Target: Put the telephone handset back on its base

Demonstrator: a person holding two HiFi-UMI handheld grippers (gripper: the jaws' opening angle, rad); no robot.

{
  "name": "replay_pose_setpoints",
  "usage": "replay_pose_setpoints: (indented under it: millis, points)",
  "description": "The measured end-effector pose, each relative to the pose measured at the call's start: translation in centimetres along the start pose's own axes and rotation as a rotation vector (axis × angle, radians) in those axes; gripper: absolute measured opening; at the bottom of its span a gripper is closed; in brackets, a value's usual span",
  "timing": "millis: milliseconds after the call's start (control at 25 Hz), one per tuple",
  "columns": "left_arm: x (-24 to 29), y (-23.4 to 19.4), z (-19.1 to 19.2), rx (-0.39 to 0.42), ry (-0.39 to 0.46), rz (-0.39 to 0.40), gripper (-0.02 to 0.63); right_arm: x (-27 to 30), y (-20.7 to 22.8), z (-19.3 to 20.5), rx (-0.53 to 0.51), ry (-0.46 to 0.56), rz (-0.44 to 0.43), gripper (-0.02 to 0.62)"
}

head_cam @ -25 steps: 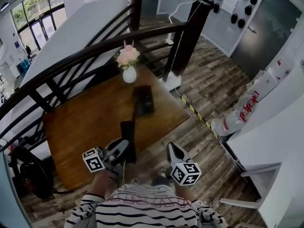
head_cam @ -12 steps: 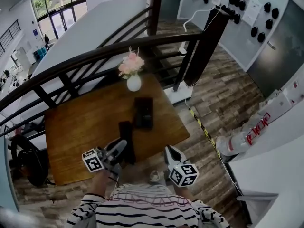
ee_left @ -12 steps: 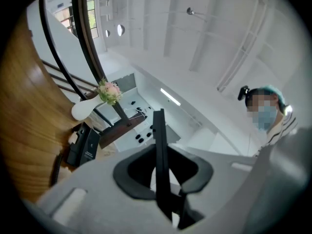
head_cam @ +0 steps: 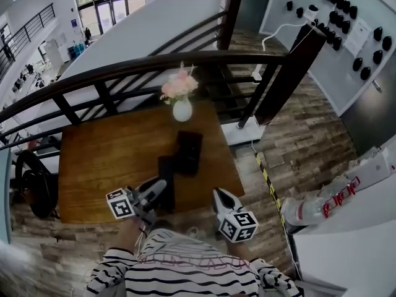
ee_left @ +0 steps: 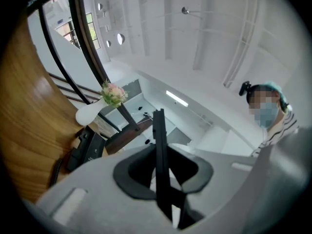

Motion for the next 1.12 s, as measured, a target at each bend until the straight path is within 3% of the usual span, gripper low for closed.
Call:
replay_pose_setpoints:
  millis: [280,560,1120]
  points:
    - [1.0,-2.6,-2.2,-0.007,-0.007,-0.014,0.071,2.6,1.4,-1.1,0.009,-0.035,-0.017,0.000]
    - [2.3,-6.6,-5.6,-0.037,-0.104,0.029,0.071,6.0,1.0,-3.4,0.046,-0.017,0.030,0.000]
    - [6.8,-16.0,-8.5,-0.092,-0.186,0.065,0.071,9.6,2.1,-3.8,0.119,-0.039,0.132,0.001]
Point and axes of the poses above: the fingertips, and each gripper's own axes: x forward along the fingers, y to its right, z out of its underside, the point moved 5 cm from there along -x, backward along the fingers, and after that the axes turned 11 degrees about -y, right-handed, at the moved point
